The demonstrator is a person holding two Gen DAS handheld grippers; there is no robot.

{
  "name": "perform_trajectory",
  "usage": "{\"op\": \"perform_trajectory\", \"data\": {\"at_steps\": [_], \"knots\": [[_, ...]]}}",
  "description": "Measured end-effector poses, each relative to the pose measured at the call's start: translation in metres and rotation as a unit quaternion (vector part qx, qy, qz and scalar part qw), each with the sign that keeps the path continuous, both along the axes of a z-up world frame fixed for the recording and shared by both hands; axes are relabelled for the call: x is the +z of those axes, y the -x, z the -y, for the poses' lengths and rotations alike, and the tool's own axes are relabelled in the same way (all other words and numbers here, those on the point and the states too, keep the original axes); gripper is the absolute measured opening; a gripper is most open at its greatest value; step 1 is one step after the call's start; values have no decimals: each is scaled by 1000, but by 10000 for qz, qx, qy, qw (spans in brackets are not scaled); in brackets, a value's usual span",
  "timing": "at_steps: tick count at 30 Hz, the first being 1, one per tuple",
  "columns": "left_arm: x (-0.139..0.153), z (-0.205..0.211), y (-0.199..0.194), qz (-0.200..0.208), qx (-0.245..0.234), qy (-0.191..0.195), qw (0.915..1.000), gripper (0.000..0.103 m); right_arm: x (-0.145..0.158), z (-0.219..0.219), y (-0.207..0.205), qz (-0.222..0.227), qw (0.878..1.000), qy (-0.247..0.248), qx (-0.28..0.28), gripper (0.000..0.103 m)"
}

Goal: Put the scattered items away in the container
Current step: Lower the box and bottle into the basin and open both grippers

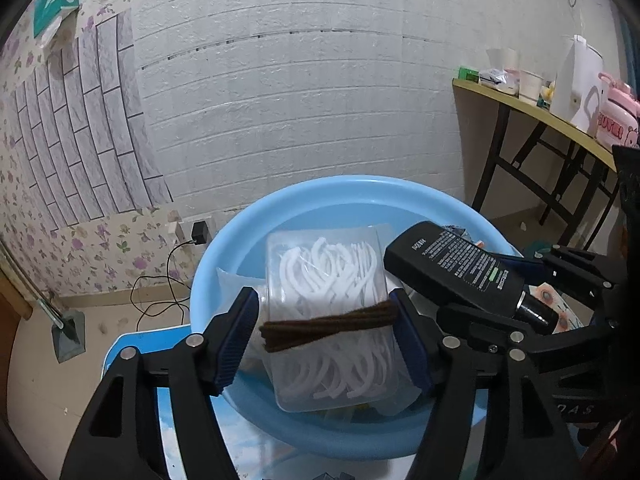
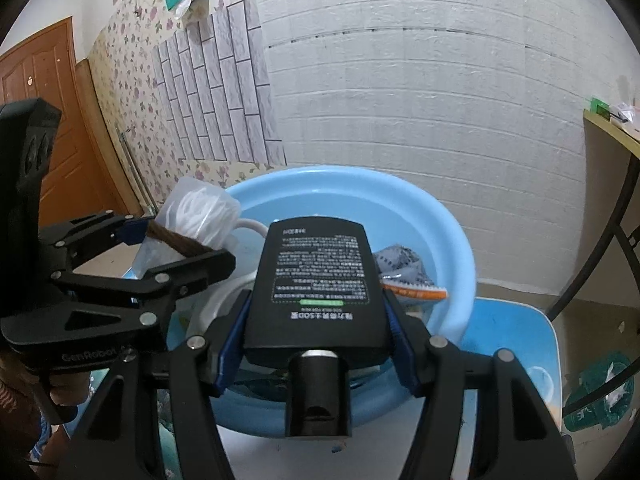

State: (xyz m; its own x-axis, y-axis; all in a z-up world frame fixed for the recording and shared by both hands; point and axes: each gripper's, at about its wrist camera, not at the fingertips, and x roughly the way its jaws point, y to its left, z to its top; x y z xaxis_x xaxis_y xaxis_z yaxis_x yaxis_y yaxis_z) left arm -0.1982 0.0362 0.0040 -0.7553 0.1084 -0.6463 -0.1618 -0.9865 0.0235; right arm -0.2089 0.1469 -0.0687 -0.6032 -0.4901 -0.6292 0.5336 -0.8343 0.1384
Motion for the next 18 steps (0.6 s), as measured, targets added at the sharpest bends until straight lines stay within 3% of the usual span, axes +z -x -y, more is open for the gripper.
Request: {"op": "perform_trajectory", "data": {"at_steps": [18], "knots": [[27, 8, -41, -109, 72, -205, 9997, 76, 25, -10, -29, -148, 9997, -16, -179, 62]]}}
